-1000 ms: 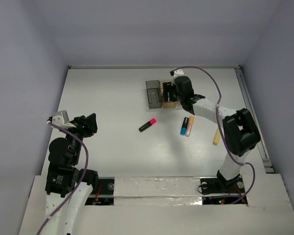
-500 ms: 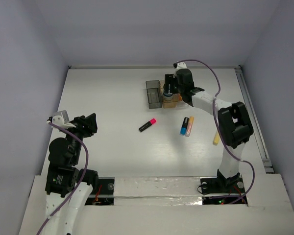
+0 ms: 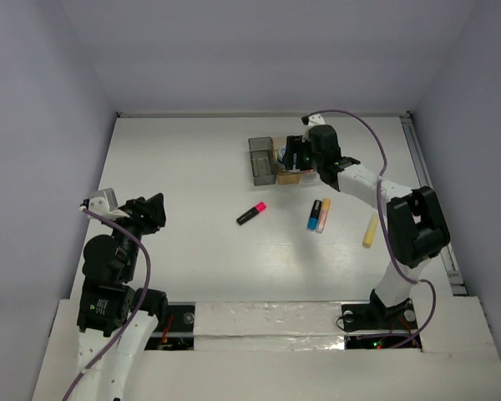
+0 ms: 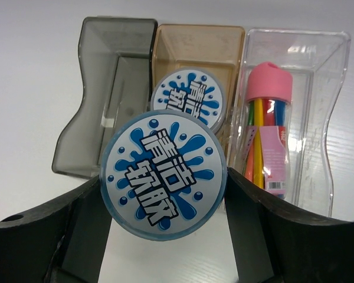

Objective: Sort the stationery into containers
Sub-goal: Place the stationery in the storage box.

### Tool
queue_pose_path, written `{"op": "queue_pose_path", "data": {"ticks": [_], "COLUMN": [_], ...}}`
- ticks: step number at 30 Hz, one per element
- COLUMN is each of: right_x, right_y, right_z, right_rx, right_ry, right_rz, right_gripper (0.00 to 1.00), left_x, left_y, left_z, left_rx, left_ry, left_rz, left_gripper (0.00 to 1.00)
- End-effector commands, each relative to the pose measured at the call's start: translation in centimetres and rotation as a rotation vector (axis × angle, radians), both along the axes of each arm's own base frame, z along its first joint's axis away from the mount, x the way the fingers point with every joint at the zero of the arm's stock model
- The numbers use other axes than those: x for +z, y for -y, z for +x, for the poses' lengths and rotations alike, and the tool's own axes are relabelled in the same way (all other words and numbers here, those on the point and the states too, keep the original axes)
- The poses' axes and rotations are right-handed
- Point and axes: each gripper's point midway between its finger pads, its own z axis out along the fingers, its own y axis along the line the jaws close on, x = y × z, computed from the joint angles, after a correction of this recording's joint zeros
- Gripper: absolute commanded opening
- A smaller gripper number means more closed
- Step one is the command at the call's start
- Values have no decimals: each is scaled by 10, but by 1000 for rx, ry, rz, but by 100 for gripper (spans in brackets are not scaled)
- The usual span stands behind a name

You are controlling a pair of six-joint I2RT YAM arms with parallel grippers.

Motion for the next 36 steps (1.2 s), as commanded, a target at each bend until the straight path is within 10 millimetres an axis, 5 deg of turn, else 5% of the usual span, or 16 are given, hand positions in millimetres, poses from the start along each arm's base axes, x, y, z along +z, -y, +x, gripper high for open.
{"op": "queue_pose_path", "data": {"ticks": [1,8,15,27,32,36], "right_x": [21,1,12,-13,-19,-6], "right_y": [-10,-17,-22,-3,2,-3], "right_z": [-5,5,27,55,51,41], "right_rx": [56,74,45,-113,-138,-101], "right_ry": [25,-47,-9,37,78,99], "right_rz": [40,9,20,-25,1,40], "right_gripper": [43,43,43,44,53,75], "left_x": [11,13,13,14,13,13], "left_y": [0,-2,-1,-1,-1,-1], "left_z": [4,2,1,1,1,2], "left_rx": [3,8,6,6,6,3], "left_ry": [41,49,50,52,49,50], "left_rz": [4,1,1,-1,0,0], "left_gripper": [49,49,49,49,49,49]}}
